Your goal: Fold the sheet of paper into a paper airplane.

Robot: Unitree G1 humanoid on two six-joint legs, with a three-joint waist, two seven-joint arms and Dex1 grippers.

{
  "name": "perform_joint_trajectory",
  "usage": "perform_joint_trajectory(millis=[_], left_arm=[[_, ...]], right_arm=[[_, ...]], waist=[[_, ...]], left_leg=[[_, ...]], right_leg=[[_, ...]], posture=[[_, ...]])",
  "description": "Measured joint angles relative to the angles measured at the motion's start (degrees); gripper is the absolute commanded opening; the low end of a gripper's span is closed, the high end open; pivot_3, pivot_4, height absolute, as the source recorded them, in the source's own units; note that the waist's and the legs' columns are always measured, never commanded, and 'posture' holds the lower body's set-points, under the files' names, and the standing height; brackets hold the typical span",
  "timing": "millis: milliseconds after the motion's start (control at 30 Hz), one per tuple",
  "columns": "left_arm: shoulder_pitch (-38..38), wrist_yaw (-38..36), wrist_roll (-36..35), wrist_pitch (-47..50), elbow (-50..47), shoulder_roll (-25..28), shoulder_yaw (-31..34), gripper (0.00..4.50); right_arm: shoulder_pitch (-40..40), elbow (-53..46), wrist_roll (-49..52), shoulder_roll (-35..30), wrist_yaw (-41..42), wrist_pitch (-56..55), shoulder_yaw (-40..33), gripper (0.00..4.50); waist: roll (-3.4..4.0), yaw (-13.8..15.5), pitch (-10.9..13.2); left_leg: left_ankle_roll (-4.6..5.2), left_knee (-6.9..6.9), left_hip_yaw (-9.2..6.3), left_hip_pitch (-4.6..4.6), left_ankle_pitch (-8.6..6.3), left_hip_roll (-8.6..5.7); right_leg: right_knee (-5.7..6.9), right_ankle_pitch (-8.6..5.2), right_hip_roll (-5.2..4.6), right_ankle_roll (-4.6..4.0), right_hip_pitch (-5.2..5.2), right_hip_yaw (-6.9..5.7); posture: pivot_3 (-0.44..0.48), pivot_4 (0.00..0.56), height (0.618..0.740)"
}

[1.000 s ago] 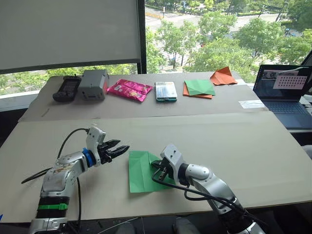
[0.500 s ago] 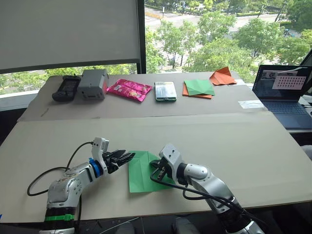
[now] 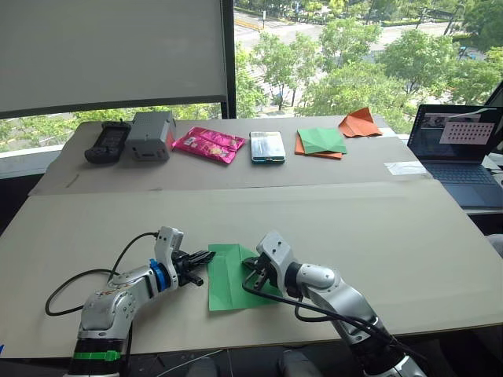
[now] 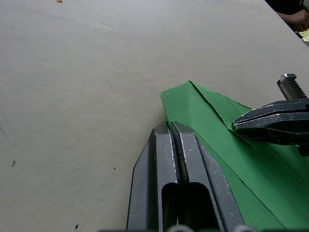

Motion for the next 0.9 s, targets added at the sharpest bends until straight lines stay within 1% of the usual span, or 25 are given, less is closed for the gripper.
perform_joint_trajectory(millis=[133, 233, 300, 367, 467, 700, 900], left_arm=[[-0.2, -0.1, 0.8, -0.8, -1.1, 1.1, -1.2, 0.02], [0.0, -0.6, 3.3, -4.3, -3.5, 2.8, -3.4, 0.02], [0.4, -1.6, 6.1, -8.3, -6.0, 4.6, -5.6, 0.02], [1.5, -3.4, 10.1, -13.7, -8.0, 7.8, -8.9, 0.02], [3.2, -5.0, 14.2, -18.9, -8.5, 9.8, -12.5, 0.02], [2.9, -5.8, 22.3, -27.0, -6.4, 10.2, -18.3, 0.02], [2.1, -6.9, 24.2, -29.0, -5.0, 10.3, -19.3, 0.02]], right_arm=[[0.0, 0.0, 0.0, 0.1, -0.2, 0.0, 0.0, 0.0], [0.1, 0.0, 0.0, 0.2, -0.3, 0.0, -0.1, 0.0], [0.2, 0.0, 0.1, 0.3, -0.4, 0.0, -0.2, 0.0], [0.3, 0.0, 0.2, 0.5, -0.4, 0.1, -0.3, 0.0], [0.3, -0.2, 0.3, 0.5, -0.5, 0.4, -0.5, 0.0], [0.3, -0.4, 0.4, 0.6, -0.7, 0.9, -0.7, 0.0], [1.1, -1.5, 0.4, 0.4, -0.8, 1.4, -0.9, 0.0]], waist=[[0.01, 0.0, 0.0], [0.02, 0.0, 0.0], [0.02, 0.0, 0.1], [0.09, 0.0, 0.1], [0.2, 0.0, 0.1], [0.19, 0.1, 0.2], [0.21, 0.2, 0.2]], left_leg=[[-0.01, 0.0, 0.0, 0.0, -0.01, 0.0], [-0.03, -0.01, 0.0, -0.01, -0.02, 0.0], [-0.04, -0.03, 0.01, -0.01, -0.02, 0.0], [-0.05, -0.07, 0.02, 0.0, -0.02, 0.0], [-0.05, -0.08, 0.06, -0.01, -0.03, 0.0], [-0.06, -0.09, 0.07, -0.03, -0.03, 0.0], [-0.04, -0.13, 0.08, -0.03, -0.02, 0.0]], right_leg=[[0.0, 0.0, 0.0, 0.0, 0.0, 0.0], [-0.03, 0.0, -0.01, 0.0, -0.01, 0.01], [-0.05, -0.01, -0.02, -0.01, -0.01, 0.01], [-0.1, -0.02, -0.03, -0.03, -0.02, 0.04], [-0.12, -0.02, -0.06, -0.04, -0.03, 0.06], [-0.24, -0.03, -0.08, -0.05, -0.03, 0.05], [-0.24, -0.03, -0.09, -0.05, -0.03, 0.05]], posture=[[0.0, 0.15, 0.74], [0.0, 0.15, 0.74], [0.0, 0.15, 0.74], [0.0, 0.15, 0.74], [0.0, 0.15, 0.74], [0.0, 0.15, 0.74], [0.0, 0.15, 0.74]])
